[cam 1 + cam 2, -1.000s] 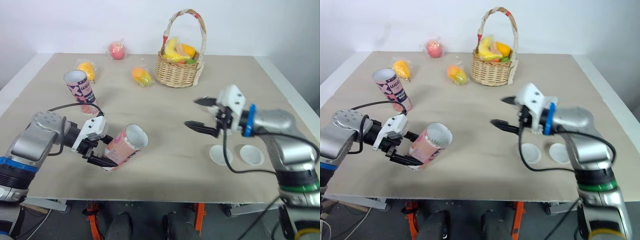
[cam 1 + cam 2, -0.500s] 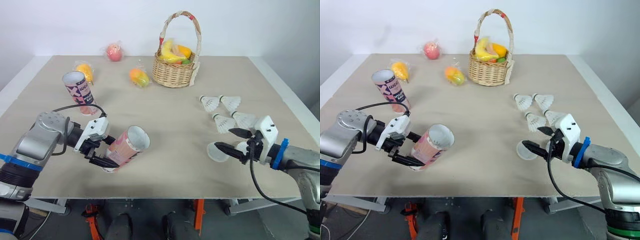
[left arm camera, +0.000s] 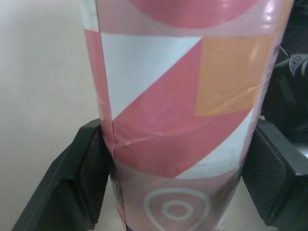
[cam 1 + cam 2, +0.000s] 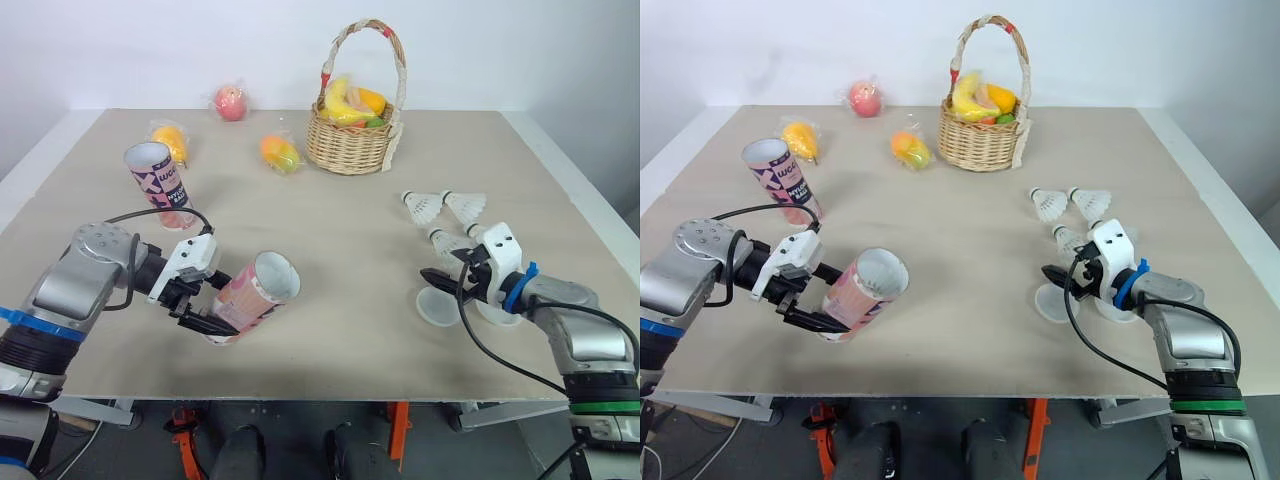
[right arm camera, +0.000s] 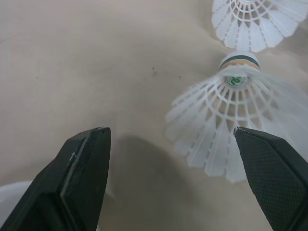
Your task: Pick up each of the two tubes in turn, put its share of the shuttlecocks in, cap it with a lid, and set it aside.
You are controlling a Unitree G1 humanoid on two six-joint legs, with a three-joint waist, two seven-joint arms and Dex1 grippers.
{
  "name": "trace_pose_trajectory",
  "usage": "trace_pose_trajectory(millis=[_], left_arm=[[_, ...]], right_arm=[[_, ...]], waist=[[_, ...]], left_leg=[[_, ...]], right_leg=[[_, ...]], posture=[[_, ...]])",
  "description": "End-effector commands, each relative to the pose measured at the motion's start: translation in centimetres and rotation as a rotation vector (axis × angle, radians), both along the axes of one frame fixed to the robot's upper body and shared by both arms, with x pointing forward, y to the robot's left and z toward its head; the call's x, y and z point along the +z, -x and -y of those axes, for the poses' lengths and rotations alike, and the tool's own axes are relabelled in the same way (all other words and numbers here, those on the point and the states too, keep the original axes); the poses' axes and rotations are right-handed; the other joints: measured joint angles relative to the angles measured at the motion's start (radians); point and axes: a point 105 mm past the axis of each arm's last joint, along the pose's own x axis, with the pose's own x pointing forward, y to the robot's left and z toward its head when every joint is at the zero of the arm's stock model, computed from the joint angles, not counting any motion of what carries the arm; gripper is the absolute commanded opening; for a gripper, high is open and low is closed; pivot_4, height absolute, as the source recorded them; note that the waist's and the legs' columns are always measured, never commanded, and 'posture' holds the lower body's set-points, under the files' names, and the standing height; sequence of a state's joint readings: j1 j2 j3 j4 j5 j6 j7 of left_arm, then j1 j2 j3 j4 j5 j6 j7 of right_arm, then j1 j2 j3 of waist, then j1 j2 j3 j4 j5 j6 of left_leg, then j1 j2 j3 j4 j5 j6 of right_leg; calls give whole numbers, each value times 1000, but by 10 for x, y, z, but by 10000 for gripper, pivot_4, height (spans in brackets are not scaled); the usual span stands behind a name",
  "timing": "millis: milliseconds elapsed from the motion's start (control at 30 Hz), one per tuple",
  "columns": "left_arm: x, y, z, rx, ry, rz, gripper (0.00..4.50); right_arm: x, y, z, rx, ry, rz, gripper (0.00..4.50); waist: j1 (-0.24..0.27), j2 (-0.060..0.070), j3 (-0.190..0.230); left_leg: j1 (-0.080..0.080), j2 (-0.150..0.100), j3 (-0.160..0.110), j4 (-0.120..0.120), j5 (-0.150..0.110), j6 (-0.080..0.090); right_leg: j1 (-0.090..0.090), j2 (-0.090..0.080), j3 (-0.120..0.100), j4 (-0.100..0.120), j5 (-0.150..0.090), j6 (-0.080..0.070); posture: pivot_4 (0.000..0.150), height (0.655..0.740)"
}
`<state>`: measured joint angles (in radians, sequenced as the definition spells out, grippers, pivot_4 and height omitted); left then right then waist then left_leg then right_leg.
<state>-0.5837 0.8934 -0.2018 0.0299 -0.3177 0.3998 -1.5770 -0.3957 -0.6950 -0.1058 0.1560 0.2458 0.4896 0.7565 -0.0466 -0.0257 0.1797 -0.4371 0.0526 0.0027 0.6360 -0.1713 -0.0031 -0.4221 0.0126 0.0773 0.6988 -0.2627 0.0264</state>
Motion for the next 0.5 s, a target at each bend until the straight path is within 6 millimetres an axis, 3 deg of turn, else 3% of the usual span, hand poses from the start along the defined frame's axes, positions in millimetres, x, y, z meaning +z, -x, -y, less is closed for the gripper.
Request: trace_pose_trajectory(millis=[33, 167, 333, 367, 433, 500], left_arm=[[7, 1, -5, 13, -9, 26, 36106], [8, 1, -5, 15, -7, 29, 36106], [8, 1, -4, 17, -5, 33, 36106], [8, 1, -4, 18, -4, 33, 36106], [8, 1, -4, 21, -3, 33, 36106], [8, 1, -4, 24, -2, 32, 36106]], right_arm=[[7, -11, 0, -12, 34, 43, 43736], [2, -28, 3, -73, 75, 37, 43736], [6, -34, -4, -59, 62, 52, 24286], [6, -33, -5, -45, 62, 55, 17096], [10, -29, -9, -15, 51, 63, 13106], [17, -23, -14, 32, 41, 77, 3663]], waist=[[-1, 0, 0], [-5, 0, 0], [-1, 0, 0], [-1, 0, 0], [-1, 0, 0], [-1, 0, 0]], left_leg=[[0, 0, 0, 0, 0, 0], [1, 0, 0, 0, 0, 0], [1, 0, 0, 0, 0, 0], [0, 0, 0, 0, 0, 0], [0, 0, 0, 0, 0, 0], [0, 0, 0, 0, 0, 0]], right_leg=[[0, 0, 0, 0, 0, 0], [0, 0, 0, 0, 1, 0], [0, 0, 0, 0, 2, 0], [0, 0, 0, 0, 1, 1], [0, 0, 0, 0, 1, 1], [0, 0, 1, 0, 1, 1]], posture=[[1500, 7400], [1500, 7400], [1500, 7400], [1500, 7400], [1500, 7400], [1500, 7400]])
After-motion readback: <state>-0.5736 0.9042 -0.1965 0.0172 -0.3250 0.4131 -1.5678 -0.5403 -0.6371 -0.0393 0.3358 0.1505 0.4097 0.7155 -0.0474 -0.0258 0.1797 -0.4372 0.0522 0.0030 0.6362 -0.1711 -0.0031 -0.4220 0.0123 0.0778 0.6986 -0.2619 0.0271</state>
